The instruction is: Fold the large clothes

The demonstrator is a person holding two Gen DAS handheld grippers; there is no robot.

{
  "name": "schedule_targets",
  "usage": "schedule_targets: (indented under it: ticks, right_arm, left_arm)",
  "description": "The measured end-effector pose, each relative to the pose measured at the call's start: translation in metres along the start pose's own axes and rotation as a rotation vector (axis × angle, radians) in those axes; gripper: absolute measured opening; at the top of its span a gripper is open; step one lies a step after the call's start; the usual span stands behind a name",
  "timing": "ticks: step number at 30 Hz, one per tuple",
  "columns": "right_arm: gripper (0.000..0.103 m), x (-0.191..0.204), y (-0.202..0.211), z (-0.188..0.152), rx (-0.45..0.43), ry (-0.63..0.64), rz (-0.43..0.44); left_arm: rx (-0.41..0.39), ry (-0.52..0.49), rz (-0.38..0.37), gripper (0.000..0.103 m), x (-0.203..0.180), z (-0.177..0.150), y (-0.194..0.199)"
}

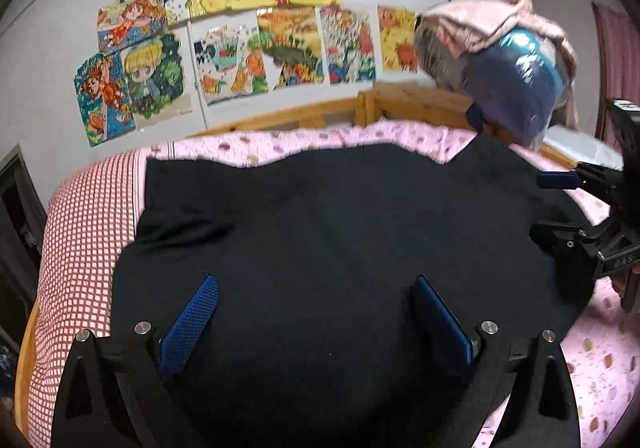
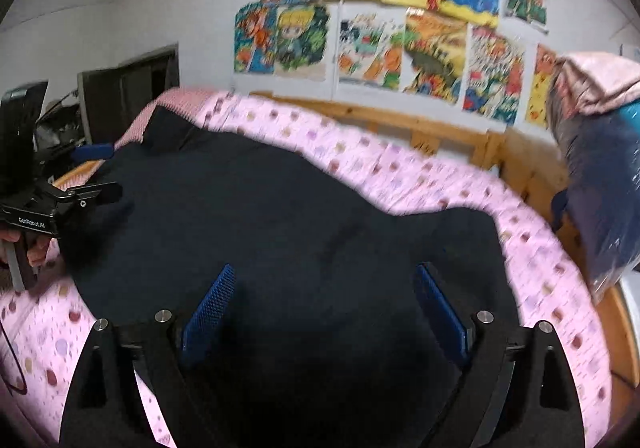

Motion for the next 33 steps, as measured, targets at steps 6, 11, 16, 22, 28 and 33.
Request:
schedule_targets:
  ticks: [6, 11, 16, 22, 28, 33]
  right_arm:
    - [0.088, 0.004, -0.03, -0.019, 0.037, -0.003, -0.017]
    - [0.088, -0.003, -0.055, -0.009, 0.036, -0.021, -0.054]
    - [0.088, -0.011, -0.079, -0.003, 0.051, -0.04, -0.114]
    - [0.092, -0.024, -0.103, -0.01, 0.101, -0.111, -0.138]
    - [0.101, -0.028, -0.125, -0.024, 0.18, -0.177, -0.076]
    - [0.102, -0.027, -0.135, -0.038, 0.204, -0.235, -0.012]
  left_arm:
    - [-0.02, 0.122, 0.035, 0.103, 0.021, 0.008, -0.019]
    - [-0.02, 0.154, 0.076, 0.103, 0.034, 0.01, -0.035]
    - [-0.017, 0.224, 0.092, 0.103, 0.047, 0.008, -0.045]
    - [0.004, 0.261, 0.093, 0.103, 0.053, 0.007, -0.053]
    - [0.032, 0.295, 0.037, 0.103, 0.056, 0.002, -0.062]
    - [0.044, 0.305, 0.015, 0.103, 0.058, 0.0, -0.066]
Point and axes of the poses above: each gripper's, at about its wrist camera, not at the fingertips, and y roughly against the way its jaws point, x to its left, z to its top, the point moved 7 cm from there along -y, roughly the way its jaws point, and after that the axes turned 15 degrees about -z, right-handed, at the moved point
